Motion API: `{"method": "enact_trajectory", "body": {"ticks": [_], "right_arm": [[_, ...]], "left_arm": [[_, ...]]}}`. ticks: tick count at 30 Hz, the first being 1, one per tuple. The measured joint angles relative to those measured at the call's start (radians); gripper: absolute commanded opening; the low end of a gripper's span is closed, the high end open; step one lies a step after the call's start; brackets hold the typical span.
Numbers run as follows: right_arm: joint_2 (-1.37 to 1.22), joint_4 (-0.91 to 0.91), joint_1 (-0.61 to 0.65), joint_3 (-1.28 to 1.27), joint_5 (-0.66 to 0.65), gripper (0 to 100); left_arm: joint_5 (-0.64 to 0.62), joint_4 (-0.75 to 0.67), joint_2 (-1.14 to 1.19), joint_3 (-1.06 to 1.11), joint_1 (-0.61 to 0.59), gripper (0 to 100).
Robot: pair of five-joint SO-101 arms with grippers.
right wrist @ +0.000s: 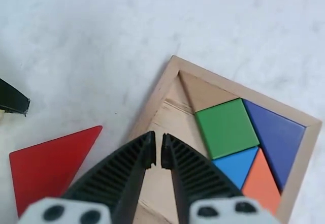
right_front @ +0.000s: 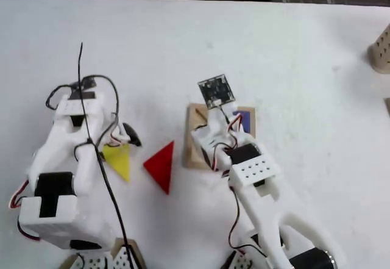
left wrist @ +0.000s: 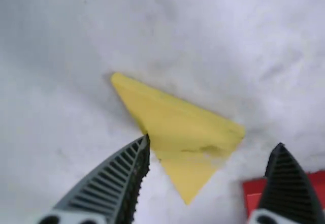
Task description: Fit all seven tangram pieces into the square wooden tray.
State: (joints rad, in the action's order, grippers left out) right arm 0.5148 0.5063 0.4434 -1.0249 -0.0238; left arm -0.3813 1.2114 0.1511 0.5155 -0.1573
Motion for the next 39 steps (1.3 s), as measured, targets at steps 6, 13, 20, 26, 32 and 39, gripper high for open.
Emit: {"method": "enact_trajectory", "body": {"ticks": [6, 13, 20, 26, 32, 39], "right_arm": [[0.000, 0.000, -0.002, 0.000, 0.000, 3.1], [0.000, 0.000, 0.000, 0.000, -0.014, 2.9], [0.000, 0.000, 0.012, 0.000, -0.092, 2.8], [0.000, 0.000, 0.014, 0.000, -0.097, 2.8], [0.000, 0.000, 0.015, 0.000, -0.097, 2.8], [0.000, 0.000, 0.015, 0.000, -0.103, 2.8]], "left_arm": [[-0.002, 0.002, 0.000, 0.000, 0.002, 36], [-0.023, 0.020, -0.021, 0.005, -0.023, 44], [-0.063, -0.025, -0.273, 0.192, -0.048, 37], [-0.066, -0.071, -0.230, 0.201, -0.048, 35], [-0.120, -0.054, -0.020, 0.077, -0.048, 35], [-0.135, -0.009, 0.074, -0.023, -0.041, 35]]}}
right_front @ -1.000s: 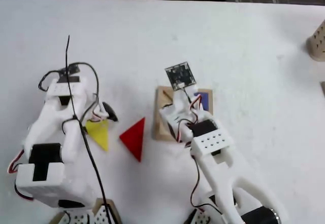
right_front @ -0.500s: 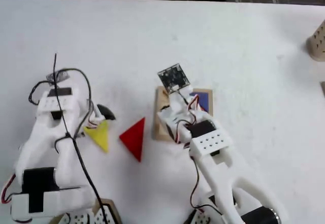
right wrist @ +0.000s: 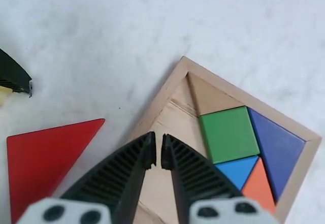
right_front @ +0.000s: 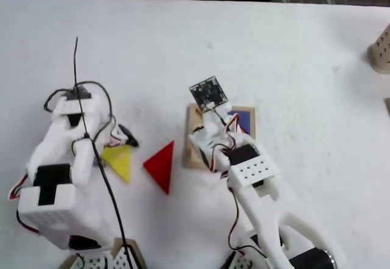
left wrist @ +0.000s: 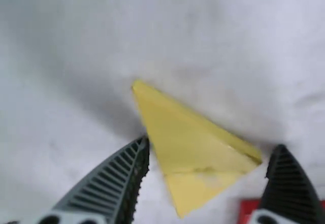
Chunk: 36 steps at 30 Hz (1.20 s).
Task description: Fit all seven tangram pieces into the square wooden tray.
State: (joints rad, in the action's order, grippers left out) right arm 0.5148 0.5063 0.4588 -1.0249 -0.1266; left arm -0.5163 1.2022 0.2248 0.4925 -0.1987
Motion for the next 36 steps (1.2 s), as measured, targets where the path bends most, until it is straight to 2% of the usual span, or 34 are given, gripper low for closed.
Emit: {"method": "enact_trajectory", "body": {"ticks": [5, 11, 19, 26, 32, 36], "right_arm": [[0.000, 0.000, 0.000, 0.000, 0.000, 2.8], [0.000, 0.000, 0.000, 0.000, 0.000, 2.8], [0.000, 0.000, 0.000, 0.000, 0.000, 2.9], [0.000, 0.000, 0.000, -0.008, 0.000, 3.1], [0.000, 0.000, 0.002, -0.021, 0.000, 3.1], [0.000, 0.000, 0.002, -0.021, 0.000, 3.1]], "left_arm": [[0.012, 0.000, 0.009, -0.035, 0.052, 35], [0.146, -0.011, 0.012, -0.064, 0.146, 35], [0.276, -0.029, 0.012, -0.064, 0.155, 35], [0.273, -0.032, 0.012, -0.064, 0.155, 35], [0.161, -0.034, 0.014, -0.064, 0.157, 35], [0.141, -0.034, 0.014, -0.064, 0.157, 35]]}}
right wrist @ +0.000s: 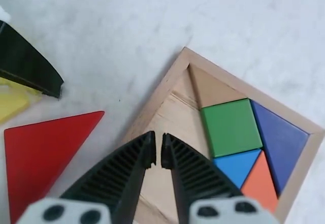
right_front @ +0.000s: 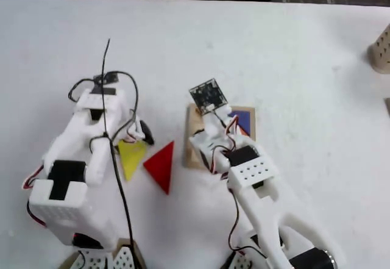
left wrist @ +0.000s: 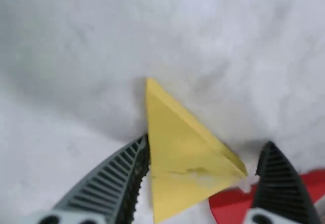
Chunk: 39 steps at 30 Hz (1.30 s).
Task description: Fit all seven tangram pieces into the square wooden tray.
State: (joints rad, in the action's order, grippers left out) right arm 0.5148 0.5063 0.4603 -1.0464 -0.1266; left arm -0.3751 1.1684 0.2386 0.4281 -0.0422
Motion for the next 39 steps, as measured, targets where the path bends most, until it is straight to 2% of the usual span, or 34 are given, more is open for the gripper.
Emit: {"method": "enact_trajectory", "body": {"ticks": [3, 7, 9, 13, 24, 26, 32, 36, 39], "right_arm": [[0.000, 0.000, 0.000, 0.000, 0.000, 3.1], [0.000, 0.000, 0.000, 0.000, 0.000, 3.1], [0.000, 0.000, 0.000, 0.000, 0.000, 3.1], [0.000, 0.000, 0.000, 0.000, 0.000, 3.1], [0.000, 0.000, 0.000, 0.000, 0.000, 3.1], [0.000, 0.000, 0.000, 0.000, 0.000, 3.1], [0.000, 0.000, 0.000, 0.000, -0.002, 3.1], [0.000, 0.000, 0.000, 0.000, -0.002, 3.1], [0.000, 0.000, -0.002, 0.000, -0.002, 3.1]], "left_arm": [[-0.003, -0.002, 0.000, 0.003, 0.000, 33], [-0.005, -0.002, 0.000, 0.003, 0.000, 21], [-0.006, -0.002, -0.002, 0.003, 0.000, 18], [-0.006, -0.011, -0.005, -0.008, 0.035, 18], [0.002, -0.017, -0.005, -0.008, 0.038, 18], [0.057, -0.017, -0.005, -0.008, 0.038, 20], [0.181, -0.023, -0.083, 0.032, -0.014, 34], [0.238, -0.040, -0.252, 0.178, -0.012, 32], [0.307, -0.083, -0.361, 0.311, 0.032, 31]]}}
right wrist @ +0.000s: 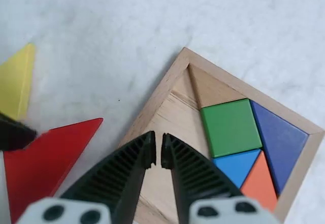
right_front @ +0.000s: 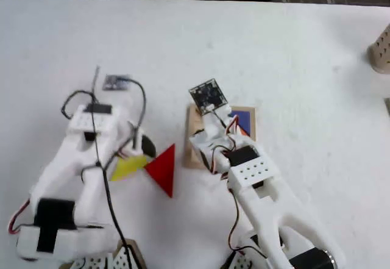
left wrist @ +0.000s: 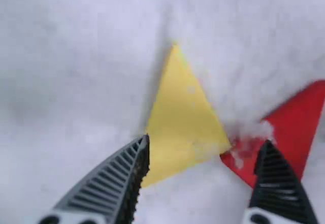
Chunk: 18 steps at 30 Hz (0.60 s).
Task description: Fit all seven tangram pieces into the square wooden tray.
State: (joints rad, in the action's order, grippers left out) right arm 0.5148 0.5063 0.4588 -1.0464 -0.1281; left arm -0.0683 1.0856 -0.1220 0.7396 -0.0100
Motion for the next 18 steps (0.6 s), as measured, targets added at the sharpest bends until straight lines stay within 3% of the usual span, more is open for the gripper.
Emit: {"method": "enact_trajectory", "body": {"ticks": [12, 18], "right_arm": [[0.000, 0.000, 0.002, 0.000, 0.000, 3.1], [0.000, 0.000, 0.002, 0.000, 0.000, 3.1]], "left_arm": [[0.075, -0.094, 0.044, 0.032, 0.017, 31], [0.100, -0.104, 0.126, -0.015, -0.037, 31]]}}
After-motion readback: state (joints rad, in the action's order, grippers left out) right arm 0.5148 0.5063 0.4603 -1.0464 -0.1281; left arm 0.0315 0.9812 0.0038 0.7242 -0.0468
